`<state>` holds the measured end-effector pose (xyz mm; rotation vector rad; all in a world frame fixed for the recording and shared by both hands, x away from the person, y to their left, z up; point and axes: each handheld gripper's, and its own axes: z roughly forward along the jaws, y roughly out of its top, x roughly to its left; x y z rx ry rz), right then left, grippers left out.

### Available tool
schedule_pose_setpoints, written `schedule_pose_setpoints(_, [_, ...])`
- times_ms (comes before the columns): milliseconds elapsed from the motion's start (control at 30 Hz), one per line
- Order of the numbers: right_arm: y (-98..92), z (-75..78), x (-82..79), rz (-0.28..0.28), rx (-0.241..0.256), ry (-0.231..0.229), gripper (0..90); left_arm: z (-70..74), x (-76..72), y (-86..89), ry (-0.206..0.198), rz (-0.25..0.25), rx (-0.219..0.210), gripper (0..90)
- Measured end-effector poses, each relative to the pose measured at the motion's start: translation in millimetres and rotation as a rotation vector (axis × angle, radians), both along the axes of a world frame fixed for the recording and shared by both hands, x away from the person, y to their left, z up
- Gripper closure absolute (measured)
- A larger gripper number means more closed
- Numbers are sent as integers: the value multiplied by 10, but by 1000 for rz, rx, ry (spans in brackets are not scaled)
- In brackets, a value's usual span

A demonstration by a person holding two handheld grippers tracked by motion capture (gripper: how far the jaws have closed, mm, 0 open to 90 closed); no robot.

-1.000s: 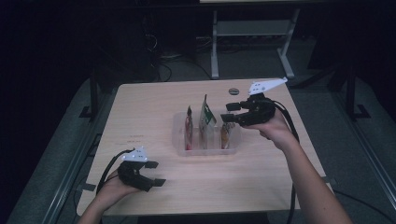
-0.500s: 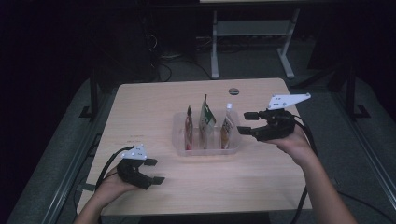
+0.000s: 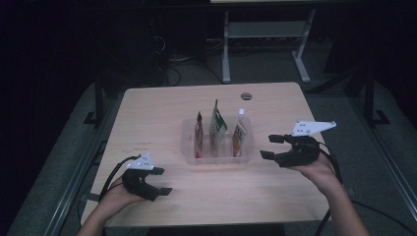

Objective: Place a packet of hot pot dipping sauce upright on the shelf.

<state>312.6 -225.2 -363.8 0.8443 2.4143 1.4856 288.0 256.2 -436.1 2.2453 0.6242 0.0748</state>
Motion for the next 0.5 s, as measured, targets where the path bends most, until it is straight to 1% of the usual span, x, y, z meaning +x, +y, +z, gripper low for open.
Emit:
schedule_pose_setpoints(167, [-66, -169, -64, -28, -21, 20, 287, -8, -43, 42, -5, 6, 6, 185])
schedule_pose_setpoints(267, [-106, -275, -112, -48, -44, 31, 279, -24, -79, 72, -2, 16, 2, 184])
schedule_pose_setpoints(333, [-131, -327, -139, -58, -52, 41, 277, -36, -94, 107, -5, 17, 12, 183])
schedule_pose_setpoints(400, [-165, -387, -169, -78, -57, 46, 266, -48, -114, 137, 0, 28, 11, 183])
schedule_pose_setpoints(500, [-224, -483, -214, -115, -81, 47, 252, -61, -141, 194, -4, 37, 14, 183])
